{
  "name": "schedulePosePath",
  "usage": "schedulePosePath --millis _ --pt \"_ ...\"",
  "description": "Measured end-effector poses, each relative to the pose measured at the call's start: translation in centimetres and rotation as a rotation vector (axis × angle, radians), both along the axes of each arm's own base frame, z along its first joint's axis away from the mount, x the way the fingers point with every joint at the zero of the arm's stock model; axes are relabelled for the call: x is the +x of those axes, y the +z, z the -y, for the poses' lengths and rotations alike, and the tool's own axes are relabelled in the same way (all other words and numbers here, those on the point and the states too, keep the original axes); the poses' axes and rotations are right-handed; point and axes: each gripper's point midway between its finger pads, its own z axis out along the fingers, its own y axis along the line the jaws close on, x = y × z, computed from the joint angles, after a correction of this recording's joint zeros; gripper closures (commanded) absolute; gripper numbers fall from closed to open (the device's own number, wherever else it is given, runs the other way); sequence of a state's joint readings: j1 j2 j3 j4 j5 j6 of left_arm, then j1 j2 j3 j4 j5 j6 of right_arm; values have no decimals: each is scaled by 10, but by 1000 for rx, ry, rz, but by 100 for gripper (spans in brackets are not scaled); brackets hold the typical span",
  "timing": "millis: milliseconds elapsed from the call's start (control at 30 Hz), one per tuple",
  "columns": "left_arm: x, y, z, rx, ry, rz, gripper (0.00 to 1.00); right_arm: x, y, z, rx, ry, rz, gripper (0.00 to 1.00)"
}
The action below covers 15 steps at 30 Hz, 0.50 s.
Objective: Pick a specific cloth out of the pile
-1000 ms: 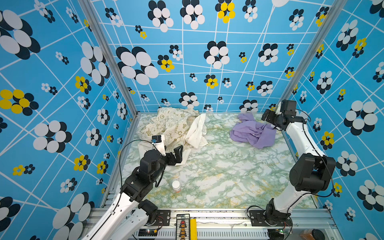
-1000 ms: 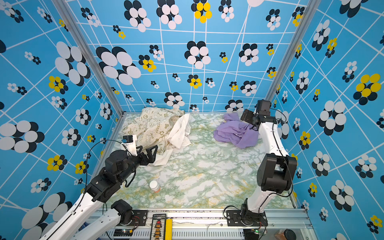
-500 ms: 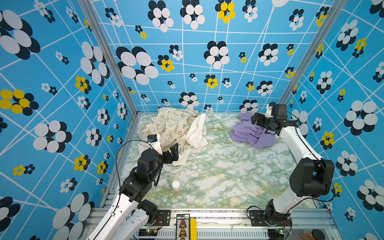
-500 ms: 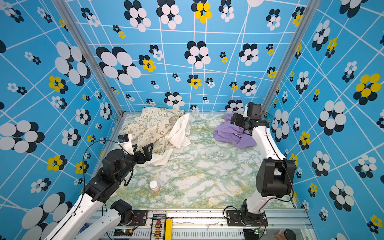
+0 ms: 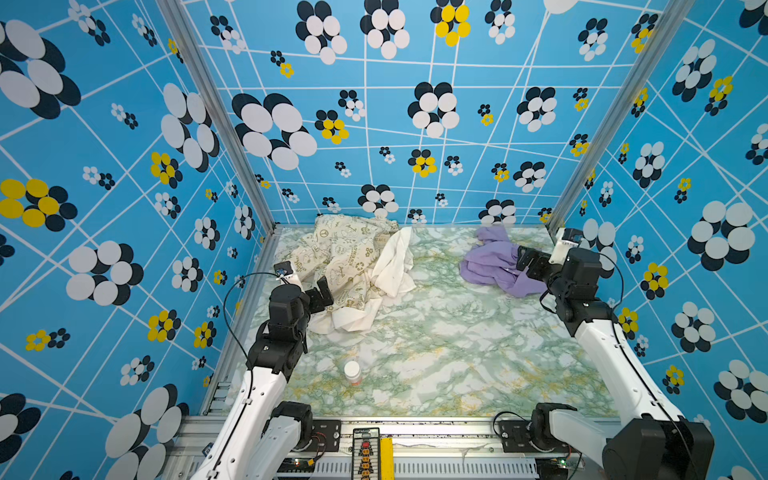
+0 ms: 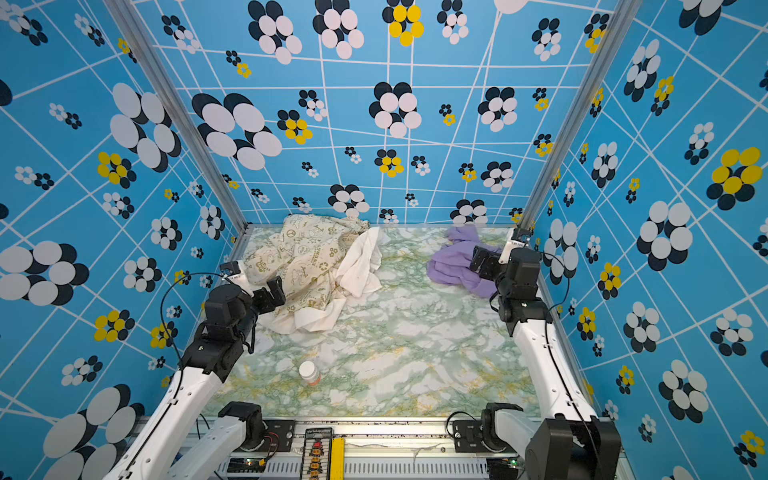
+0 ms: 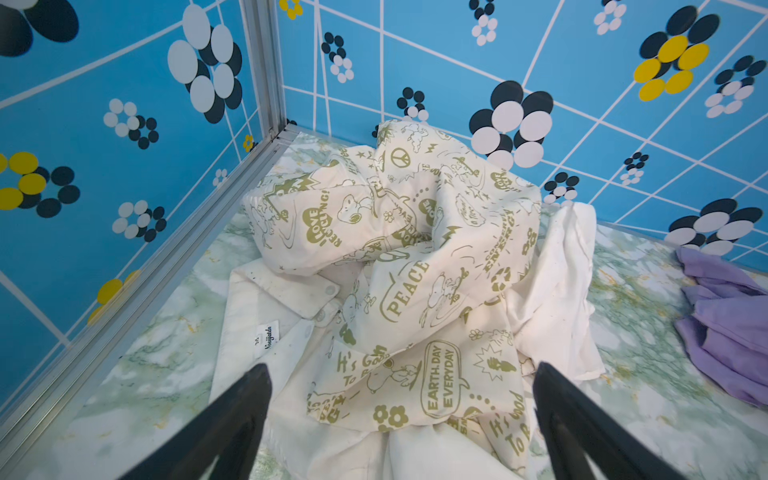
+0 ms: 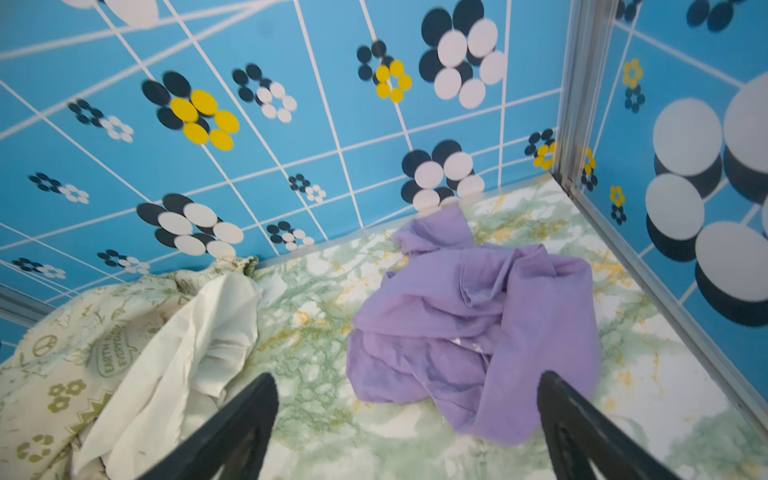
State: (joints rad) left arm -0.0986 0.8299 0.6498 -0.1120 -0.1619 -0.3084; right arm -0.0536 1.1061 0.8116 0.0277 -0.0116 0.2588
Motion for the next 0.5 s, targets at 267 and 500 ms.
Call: schedulePosePath --millis 267,500 --pt "28 -35 -6 53 -22 -16 1 -19 -73 11 -43 -54 -57 1" --pt "46 -61 -9 130 -35 4 1 -22 -105 19 -92 -86 -53 1"
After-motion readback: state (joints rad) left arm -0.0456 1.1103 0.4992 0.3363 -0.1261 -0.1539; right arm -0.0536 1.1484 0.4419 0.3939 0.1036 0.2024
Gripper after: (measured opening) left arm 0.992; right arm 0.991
